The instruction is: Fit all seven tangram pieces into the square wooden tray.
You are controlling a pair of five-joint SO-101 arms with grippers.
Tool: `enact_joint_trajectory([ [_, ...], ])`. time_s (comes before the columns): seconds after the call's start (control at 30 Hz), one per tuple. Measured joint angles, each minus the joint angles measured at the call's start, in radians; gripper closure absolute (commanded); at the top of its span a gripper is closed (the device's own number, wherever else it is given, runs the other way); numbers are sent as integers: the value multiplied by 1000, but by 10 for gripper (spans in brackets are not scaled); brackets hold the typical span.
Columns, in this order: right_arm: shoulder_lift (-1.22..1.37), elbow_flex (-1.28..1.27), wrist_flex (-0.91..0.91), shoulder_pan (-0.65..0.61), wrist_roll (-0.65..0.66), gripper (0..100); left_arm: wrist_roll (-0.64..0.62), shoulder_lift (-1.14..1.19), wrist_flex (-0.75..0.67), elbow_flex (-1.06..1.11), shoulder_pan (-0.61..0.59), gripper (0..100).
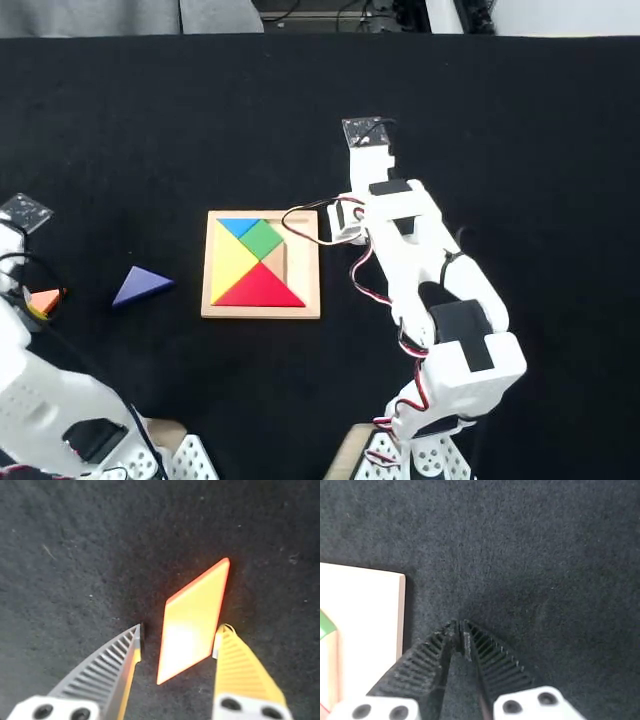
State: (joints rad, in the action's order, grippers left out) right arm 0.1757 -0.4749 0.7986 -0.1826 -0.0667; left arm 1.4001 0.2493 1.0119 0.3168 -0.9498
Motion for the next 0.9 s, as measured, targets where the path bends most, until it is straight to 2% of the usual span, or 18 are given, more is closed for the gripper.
enact_joint_trajectory([
  [0.2, 0, 0, 0, 0, 0, 987, 9, -92, 295, -97, 0, 773],
  [0.37, 0, 0, 0, 0, 0, 987, 14, -146, 310, -34, 8, 773],
  [0.7, 0, 0, 0, 0, 0, 987, 14, -166, -20, 201, 29, 770],
  [0.9, 0, 0, 0, 0, 0, 987, 15, -167, -84, 207, 29, 769],
])
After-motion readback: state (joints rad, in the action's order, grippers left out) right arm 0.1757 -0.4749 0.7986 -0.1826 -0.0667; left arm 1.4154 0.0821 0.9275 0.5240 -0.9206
